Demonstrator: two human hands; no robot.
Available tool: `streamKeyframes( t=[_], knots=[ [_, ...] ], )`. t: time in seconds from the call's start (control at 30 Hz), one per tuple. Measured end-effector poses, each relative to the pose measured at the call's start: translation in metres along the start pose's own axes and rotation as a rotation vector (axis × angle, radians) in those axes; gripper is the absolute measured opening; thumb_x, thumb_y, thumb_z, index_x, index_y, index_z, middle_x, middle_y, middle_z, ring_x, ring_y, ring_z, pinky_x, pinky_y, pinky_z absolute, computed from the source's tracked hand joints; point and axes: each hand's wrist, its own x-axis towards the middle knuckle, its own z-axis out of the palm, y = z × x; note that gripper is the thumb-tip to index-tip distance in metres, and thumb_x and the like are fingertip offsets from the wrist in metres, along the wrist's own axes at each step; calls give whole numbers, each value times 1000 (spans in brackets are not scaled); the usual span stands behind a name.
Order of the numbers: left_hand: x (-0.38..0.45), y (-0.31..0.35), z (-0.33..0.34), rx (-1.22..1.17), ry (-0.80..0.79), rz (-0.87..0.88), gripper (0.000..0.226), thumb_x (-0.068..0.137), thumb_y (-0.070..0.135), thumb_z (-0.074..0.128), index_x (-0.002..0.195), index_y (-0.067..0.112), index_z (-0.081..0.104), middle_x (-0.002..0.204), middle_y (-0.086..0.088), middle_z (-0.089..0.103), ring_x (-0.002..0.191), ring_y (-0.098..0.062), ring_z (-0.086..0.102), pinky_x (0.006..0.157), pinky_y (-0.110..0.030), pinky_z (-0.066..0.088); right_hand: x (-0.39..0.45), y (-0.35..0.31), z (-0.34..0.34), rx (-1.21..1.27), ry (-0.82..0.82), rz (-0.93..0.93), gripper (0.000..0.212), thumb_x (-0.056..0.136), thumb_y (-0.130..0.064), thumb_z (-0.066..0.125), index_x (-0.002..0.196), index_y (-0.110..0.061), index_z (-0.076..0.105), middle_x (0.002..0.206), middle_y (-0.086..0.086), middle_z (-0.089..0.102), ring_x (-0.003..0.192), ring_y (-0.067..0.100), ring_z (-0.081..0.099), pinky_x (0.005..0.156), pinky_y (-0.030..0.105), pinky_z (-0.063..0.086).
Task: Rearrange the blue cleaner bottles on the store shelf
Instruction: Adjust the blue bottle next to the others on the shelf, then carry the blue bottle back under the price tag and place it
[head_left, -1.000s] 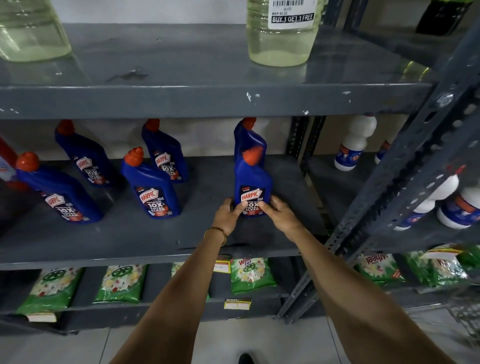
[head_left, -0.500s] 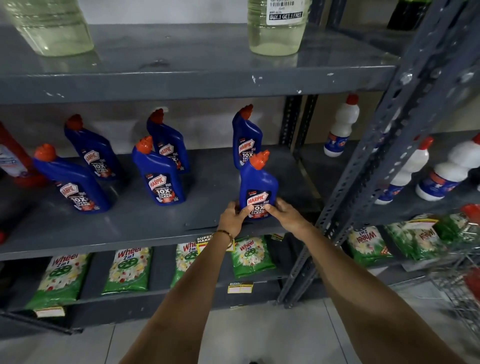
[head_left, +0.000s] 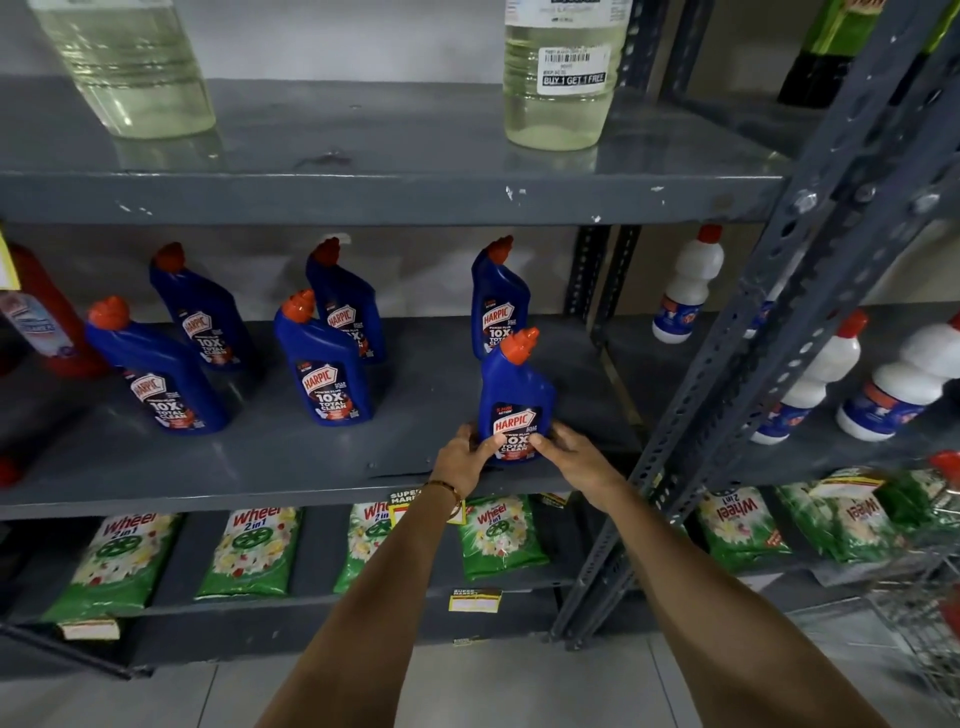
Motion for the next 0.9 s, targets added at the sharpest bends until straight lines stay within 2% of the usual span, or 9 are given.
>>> streamKeyframes(
  t=[0.07,0.13,0.23,0.3,0.43,0.57,0.7,0.8,0.9],
  knots=[
    [-3,-1,-3,4,14,21,47,90,35,51,126,6,45,126,-17,58,113,-28,55,87,-26,42,-3,2,2,119,45,-8,50,87,-15,62,134,-12,44,125,5,58,109,11,57,81,16,52],
    [-7,-4,-9,-15,52,19,51,90,35,50,129,4,43,130,-17,55,118,-28,53,91,-26,42,-6,5,7,200,149,-2,57,82,-7,66,134,-6,43,125,10,58,107,15,58,79,18,53],
    [-13,-15,-24,-85,103,-24,56,90,36,50,133,3,40,137,-17,49,125,-27,48,100,-29,38,-12,6,24,242,348,-19,49,75,-1,72,120,-1,53,118,15,62,100,19,61,74,16,53],
    [-14,-23,-40,-87,126,-24,55,89,37,51,132,3,42,137,-16,50,125,-27,47,102,-30,36,-15,7,40,251,458,-39,46,74,-2,73,116,-4,55,117,14,63,100,20,61,81,23,52],
    [-13,-42,-85,-98,133,-31,56,89,38,51,132,3,43,138,-15,50,127,-27,46,104,-31,34,-20,2,81,276,710,-61,50,76,-4,71,122,-2,50,125,17,59,114,29,57,100,44,45],
    [-11,-67,-140,-69,110,-26,53,89,39,50,130,5,44,135,-15,52,124,-30,48,102,-36,36,-22,-3,143,322,913,-41,45,78,-9,71,118,-2,52,122,20,60,115,35,55,100,46,44],
    [-8,-86,-186,-77,145,-44,55,89,40,50,131,6,44,133,-17,54,121,-31,49,101,-37,39,-10,-12,198,277,932,9,43,82,-17,67,116,4,52,115,16,58,112,33,54,101,48,42],
    [-3,-92,-210,-52,144,-43,57,90,43,47,135,9,40,137,-16,50,124,-32,46,100,-36,38,8,-27,227,304,853,38,52,83,-18,66,127,2,47,128,20,55,117,30,52,102,41,42],
    [9,-95,-226,-36,142,-62,62,91,44,44,139,8,33,145,-16,40,131,-32,39,106,-38,34,34,-40,245,251,739,52,57,84,-23,66,132,-2,45,136,18,52,123,28,50,95,31,40]
  ],
)
